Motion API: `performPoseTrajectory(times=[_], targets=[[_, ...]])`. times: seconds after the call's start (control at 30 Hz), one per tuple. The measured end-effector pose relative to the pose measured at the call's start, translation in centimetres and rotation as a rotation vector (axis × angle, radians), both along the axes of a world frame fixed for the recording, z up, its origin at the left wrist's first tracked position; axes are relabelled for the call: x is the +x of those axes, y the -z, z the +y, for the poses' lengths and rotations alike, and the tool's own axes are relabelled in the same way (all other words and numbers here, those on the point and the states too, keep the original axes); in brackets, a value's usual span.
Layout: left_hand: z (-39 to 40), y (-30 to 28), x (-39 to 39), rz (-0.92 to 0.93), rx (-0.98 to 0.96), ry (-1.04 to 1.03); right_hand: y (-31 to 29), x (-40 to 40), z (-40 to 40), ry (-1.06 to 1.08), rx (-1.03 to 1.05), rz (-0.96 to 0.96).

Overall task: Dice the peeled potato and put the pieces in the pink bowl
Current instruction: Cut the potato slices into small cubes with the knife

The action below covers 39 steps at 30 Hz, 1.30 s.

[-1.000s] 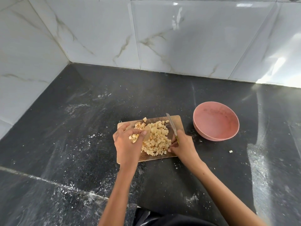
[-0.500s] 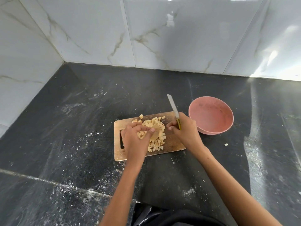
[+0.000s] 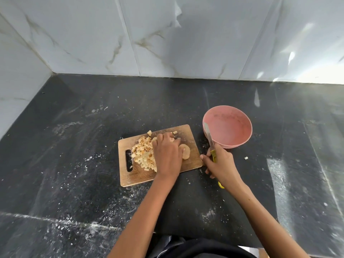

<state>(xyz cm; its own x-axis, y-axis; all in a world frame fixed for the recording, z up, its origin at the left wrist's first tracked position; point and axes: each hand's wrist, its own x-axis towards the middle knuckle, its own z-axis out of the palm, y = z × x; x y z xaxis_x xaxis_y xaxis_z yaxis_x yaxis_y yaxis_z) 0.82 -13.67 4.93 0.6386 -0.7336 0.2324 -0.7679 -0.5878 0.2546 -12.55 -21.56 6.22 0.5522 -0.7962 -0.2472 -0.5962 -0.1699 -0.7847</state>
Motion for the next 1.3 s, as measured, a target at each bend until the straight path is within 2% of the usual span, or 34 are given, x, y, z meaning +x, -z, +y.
performPoseTrajectory(times=[0.1, 0.17, 0.3, 0.47, 0.63, 0.77, 1.03, 1.3], targets=[[0.1, -0.1, 0.5, 0.031, 0.104, 0.205, 0.1, -0.2, 0.1, -0.057, -0.032, 0.064], [0.2, -0.1, 0.7, 0.014, 0.165, 0.25, 0.1, -0.3, 0.4, -0.083, -0.016, 0.112], [-0.2, -0.1, 0.6, 0.052, 0.119, 0.282, 0.6, -1.0, 1.0, -0.066, 0.064, 0.146], [-0.7, 0.7, -0.3, 0.07, 0.1, 0.253, 1.0, -1.6, 1.2, -0.053, 0.109, 0.158], [-0.9, 1.1, -0.9, 0.035, 0.032, 0.195, 1.0, -1.1, 1.3, -0.102, 0.017, 0.193], [-0.7, 1.8, -1.6, 0.027, -0.022, 0.271, 1.1, -0.5, 1.3, -0.162, -0.042, 0.269], [0.4, 2.7, -1.8, -0.018, 0.005, 0.201, 1.0, -0.6, 1.4, -0.213, -0.067, 0.33], [0.3, 3.0, -2.2, 0.05, -0.065, 0.166, 0.9, -0.5, 0.7, -0.243, -0.081, 0.358]])
